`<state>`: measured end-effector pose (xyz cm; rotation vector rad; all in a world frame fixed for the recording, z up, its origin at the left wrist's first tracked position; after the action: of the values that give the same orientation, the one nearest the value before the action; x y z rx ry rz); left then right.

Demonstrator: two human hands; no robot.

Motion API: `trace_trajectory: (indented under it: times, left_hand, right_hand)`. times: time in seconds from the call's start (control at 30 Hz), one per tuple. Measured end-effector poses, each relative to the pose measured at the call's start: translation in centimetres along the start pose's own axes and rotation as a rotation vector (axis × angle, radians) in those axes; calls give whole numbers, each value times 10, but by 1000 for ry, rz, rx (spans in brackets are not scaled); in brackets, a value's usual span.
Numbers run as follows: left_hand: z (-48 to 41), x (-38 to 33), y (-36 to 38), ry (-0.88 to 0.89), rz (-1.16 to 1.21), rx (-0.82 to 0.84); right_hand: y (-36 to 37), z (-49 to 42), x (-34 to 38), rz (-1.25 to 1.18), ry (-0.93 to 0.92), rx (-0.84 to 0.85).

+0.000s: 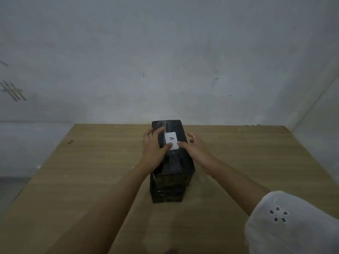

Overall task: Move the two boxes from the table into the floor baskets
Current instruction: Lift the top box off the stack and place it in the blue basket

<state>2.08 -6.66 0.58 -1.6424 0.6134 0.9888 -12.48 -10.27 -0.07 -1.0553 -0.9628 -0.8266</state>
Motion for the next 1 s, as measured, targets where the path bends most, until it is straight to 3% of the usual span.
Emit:
trace_trajectory:
  times: [0.23, 0.4, 0.63, 0.8, 0.9, 1.0]
  left_hand:
    - [10, 36, 14, -422, 568, 75]
    - [10, 40, 20, -505, 673, 61]
    - [9, 40, 21, -719, 886, 15]
    - [-8, 52, -17, -700, 852, 0]
    - [-8, 55, -31, -757, 955, 137]
    - [-6, 58, -35, -731, 875, 305]
  right_hand:
    - [18, 20, -53, -323, 385, 84]
    - [26, 33, -68, -358, 505, 214]
    - [-1, 20, -56, -282, 471, 227]
    - [-38, 9, -40, -160, 436, 376]
    - [-56, 3, -29, -90, 387, 451]
    - [-70, -4, -13, -14, 326, 485]
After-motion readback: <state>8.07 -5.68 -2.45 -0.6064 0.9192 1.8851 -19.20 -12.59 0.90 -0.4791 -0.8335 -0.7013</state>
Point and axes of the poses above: each hand's wrist, its own z-axis away from the middle knuckle, its own y-axis out of the palm, x = y × z, the point moved 7 cm from there along -z, towards the middle knuckle, and after that the axes turned 1 degree about z, right-handed, at the moved point
